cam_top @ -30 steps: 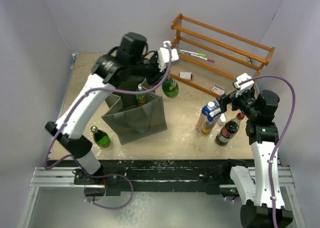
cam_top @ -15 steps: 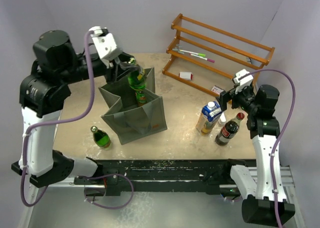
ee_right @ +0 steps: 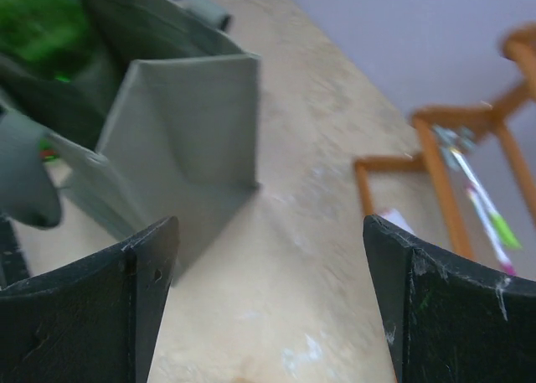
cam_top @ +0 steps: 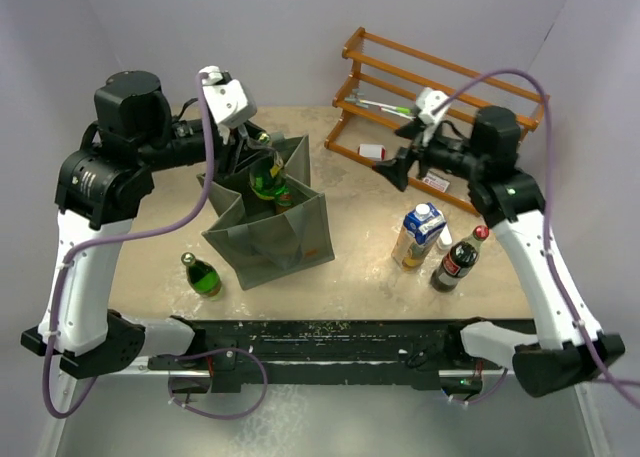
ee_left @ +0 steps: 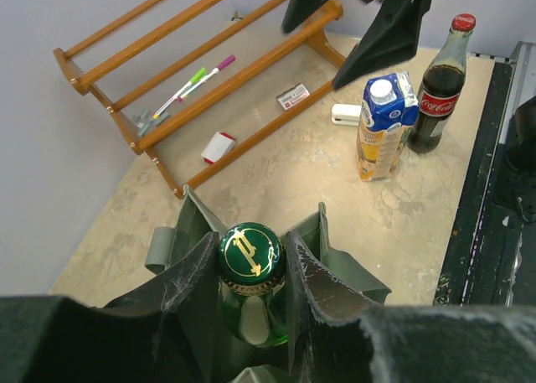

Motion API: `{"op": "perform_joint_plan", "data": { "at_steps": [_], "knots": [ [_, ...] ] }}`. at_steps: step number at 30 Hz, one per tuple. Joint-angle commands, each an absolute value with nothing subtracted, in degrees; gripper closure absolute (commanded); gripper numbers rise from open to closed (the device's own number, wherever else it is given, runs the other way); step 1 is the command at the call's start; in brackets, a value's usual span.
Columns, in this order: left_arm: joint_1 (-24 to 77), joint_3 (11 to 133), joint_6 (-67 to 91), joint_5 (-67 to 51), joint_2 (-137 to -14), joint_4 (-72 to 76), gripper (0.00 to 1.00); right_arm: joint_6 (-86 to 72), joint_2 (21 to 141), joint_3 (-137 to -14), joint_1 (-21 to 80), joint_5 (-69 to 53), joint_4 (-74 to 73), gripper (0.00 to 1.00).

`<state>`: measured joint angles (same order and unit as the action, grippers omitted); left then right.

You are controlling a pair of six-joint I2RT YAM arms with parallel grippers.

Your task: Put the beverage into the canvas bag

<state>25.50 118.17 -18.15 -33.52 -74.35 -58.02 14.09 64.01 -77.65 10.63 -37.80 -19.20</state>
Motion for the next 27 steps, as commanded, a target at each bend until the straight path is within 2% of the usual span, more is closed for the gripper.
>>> {"op": "perform_joint_plan", "data": {
  "at_steps": [1, 6, 16, 21, 27],
  "knots": [
    [24.84, 119.32, -21.83, -36.71, -73.32, -48.06, 1.00, 10.21, 70.30, -83.52, 17.95, -38.16, -14.87, 0.09],
    [24.32, 116.19, -24.17, -39.49, -71.98, -49.04, 1.00, 8.33, 78.06, -90.04, 26.09, -36.58, -14.93, 0.12],
    [23.40, 111.42, -29.10, -44.08, -68.54, -52.06, 1.00, 5.28, 85.76, -92.50, 37.75, -27.07, -15.71, 0.21],
    [23.20, 106.73, -30.71, -43.93, -66.61, -51.89, 1.00, 5.35, 89.76, -95.40, 39.56, -21.58, -19.19, 0.29],
    [22.51, 101.56, -31.41, -44.48, -64.95, -50.49, 1.00, 7.32, 92.15, -97.41, 41.04, -21.76, -23.99, 0.36]
  ]
}}
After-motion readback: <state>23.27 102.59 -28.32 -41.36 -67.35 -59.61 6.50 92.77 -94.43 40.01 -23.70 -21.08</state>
